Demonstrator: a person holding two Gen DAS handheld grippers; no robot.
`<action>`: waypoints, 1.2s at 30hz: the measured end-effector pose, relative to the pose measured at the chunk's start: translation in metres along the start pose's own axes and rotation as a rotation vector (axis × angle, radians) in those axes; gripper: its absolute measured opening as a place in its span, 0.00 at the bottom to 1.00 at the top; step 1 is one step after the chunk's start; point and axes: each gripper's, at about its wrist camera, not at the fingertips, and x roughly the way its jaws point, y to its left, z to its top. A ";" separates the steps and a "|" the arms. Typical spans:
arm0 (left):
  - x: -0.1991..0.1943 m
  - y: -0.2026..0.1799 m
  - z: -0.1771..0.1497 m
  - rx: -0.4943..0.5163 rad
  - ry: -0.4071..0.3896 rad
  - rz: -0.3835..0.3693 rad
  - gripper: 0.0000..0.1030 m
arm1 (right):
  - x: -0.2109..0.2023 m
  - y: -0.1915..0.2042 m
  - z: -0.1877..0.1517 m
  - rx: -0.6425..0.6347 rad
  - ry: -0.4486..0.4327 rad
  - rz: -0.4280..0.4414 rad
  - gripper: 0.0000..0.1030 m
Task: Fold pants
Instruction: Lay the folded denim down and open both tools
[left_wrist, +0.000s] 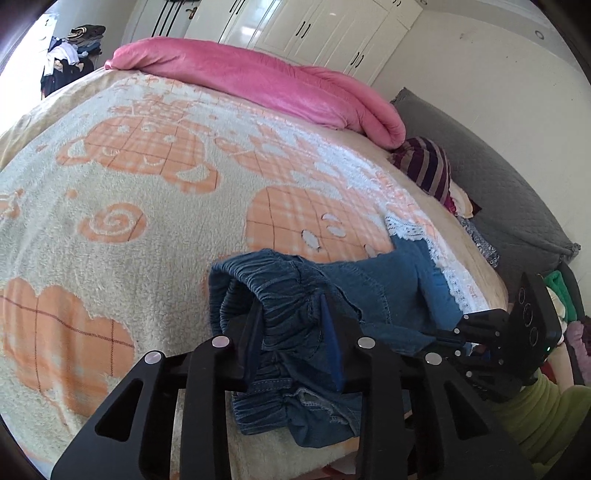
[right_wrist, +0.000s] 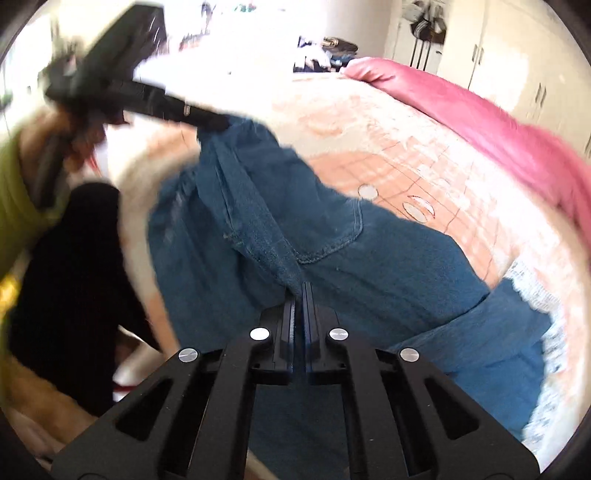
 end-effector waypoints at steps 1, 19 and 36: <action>-0.006 0.000 -0.002 -0.001 -0.009 -0.005 0.27 | -0.007 0.004 0.000 -0.001 -0.016 0.028 0.00; -0.014 0.023 -0.049 -0.056 0.085 0.052 0.35 | 0.025 0.054 -0.038 -0.067 0.138 0.126 0.03; 0.021 -0.042 -0.054 0.194 0.108 0.227 0.48 | -0.005 0.033 -0.041 0.054 0.053 0.256 0.18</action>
